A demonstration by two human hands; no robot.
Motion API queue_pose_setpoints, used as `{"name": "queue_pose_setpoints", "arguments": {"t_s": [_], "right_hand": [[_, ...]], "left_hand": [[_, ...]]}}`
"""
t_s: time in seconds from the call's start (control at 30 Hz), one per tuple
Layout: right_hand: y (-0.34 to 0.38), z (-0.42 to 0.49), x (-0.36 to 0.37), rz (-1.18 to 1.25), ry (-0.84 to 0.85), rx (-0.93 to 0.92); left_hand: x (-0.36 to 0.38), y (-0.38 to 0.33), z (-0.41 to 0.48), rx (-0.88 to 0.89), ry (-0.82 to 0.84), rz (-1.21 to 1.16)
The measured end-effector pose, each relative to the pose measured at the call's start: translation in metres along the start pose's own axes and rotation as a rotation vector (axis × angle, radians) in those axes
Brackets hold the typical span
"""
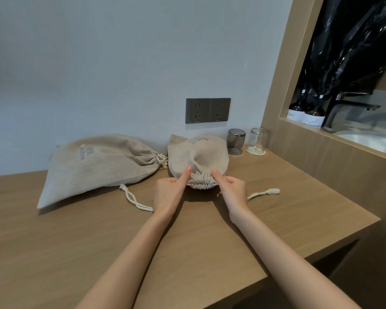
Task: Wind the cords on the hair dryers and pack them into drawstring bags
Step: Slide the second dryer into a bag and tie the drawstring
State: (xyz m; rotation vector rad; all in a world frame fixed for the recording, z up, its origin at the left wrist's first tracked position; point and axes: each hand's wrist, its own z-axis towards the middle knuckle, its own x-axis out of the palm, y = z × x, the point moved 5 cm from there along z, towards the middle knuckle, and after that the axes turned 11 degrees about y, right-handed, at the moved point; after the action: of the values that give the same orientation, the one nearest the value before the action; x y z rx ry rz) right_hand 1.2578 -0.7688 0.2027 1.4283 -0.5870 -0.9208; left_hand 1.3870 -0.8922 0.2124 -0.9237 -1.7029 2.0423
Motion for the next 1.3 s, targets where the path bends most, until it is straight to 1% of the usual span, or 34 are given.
{"name": "queue_pose_setpoints", "arguments": {"t_s": [0.1, 0.17, 0.3, 0.47, 0.57, 0.63, 0.7, 0.77, 0.83, 0.9, 0.97, 1.03, 1.1, 1.17, 1.23, 1.3], "right_hand": [[0.001, 0.0, -0.001, 0.013, -0.008, -0.013], [0.0, 0.001, -0.005, -0.007, -0.028, 0.001], [-0.004, 0.005, -0.013, 0.03, -0.074, 0.053], [0.0, 0.002, -0.011, -0.003, -0.076, 0.03], [0.0, 0.0, -0.011, -0.059, -0.073, -0.049], [-0.001, -0.001, -0.013, -0.144, -0.047, -0.089], [0.003, -0.004, -0.018, -0.244, -0.044, -0.15], [0.009, -0.01, -0.021, -0.339, -0.077, -0.26], [0.016, -0.018, -0.022, -0.502, -0.173, -0.375], [0.024, -0.028, -0.019, -0.663, -0.262, -0.494], [0.029, -0.038, -0.012, -0.769, -0.236, -0.635], [0.026, -0.046, -0.002, -0.897, -0.129, -0.707], [0.019, -0.05, 0.003, -1.033, -0.056, -0.651], [0.013, -0.052, 0.0, -1.11, -0.041, -0.529], [0.01, -0.054, -0.005, -1.086, -0.027, -0.435], [0.013, -0.059, -0.01, -0.995, -0.029, -0.404]], "left_hand": [[0.0, 0.002, 0.004, 0.003, -0.012, -0.039], [0.0, 0.003, 0.005, 0.016, -0.008, 0.013], [-0.002, 0.004, 0.006, 0.042, 0.001, 0.102], [-0.009, 0.007, 0.007, 0.046, -0.011, 0.099], [-0.01, 0.007, 0.007, 0.08, 0.034, 0.118], [-0.012, 0.007, 0.002, 0.144, 0.08, 0.18], [-0.016, 0.008, -0.004, 0.191, 0.086, 0.236], [-0.02, 0.008, -0.007, 0.208, 0.036, 0.26], [-0.022, 0.003, -0.01, 0.215, -0.056, 0.257], [-0.021, -0.01, -0.017, 0.294, -0.101, 0.307], [-0.014, -0.023, -0.029, 0.424, -0.056, 0.379], [-0.007, -0.027, -0.039, 0.46, 0.033, 0.445], [-0.004, -0.025, -0.045, 0.412, 0.047, 0.635], [-0.003, -0.02, -0.049, 0.351, 0.04, 0.861], [-0.001, -0.015, -0.051, 0.31, 0.048, 0.947], [0.003, -0.01, -0.052, 0.273, 0.066, 0.945]]}}
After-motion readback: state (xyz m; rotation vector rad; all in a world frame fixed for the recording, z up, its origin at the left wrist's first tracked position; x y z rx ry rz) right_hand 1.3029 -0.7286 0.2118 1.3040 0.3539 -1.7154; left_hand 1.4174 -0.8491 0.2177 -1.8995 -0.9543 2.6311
